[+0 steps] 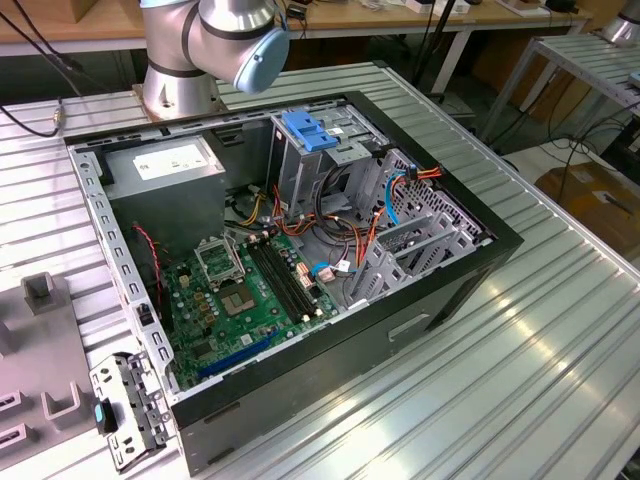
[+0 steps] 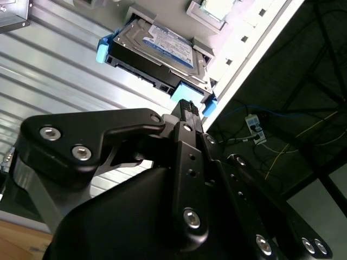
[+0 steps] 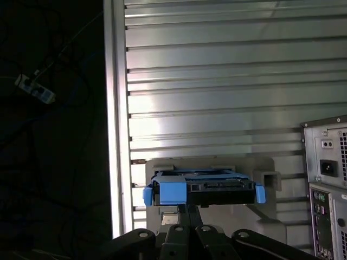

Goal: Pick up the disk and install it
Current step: 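Pick up the disk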

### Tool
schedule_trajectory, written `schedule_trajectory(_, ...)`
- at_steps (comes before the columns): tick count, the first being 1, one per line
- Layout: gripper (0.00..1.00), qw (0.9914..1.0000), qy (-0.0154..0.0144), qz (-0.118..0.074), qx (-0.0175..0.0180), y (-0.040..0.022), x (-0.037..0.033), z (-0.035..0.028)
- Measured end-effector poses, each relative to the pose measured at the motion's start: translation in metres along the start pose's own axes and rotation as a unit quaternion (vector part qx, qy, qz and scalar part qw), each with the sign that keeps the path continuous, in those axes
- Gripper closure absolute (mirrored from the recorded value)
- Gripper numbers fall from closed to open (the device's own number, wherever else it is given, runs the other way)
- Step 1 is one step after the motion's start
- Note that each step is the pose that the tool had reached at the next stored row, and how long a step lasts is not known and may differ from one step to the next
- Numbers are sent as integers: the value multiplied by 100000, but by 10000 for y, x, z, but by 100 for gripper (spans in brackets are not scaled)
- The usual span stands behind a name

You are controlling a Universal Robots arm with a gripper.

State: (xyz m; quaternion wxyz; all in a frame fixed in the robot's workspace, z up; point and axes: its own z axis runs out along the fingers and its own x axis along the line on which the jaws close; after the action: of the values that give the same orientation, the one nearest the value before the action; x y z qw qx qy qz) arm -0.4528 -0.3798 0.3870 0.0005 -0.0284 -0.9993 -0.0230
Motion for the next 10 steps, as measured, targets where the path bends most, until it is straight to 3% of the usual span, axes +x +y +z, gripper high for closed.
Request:
schedule_trajectory(7, 89, 99968, 114, -2534, 4, 0, 0, 0)
schedule_trajectory(10, 89, 99880, 224, -4889, 10, 0, 0, 0)
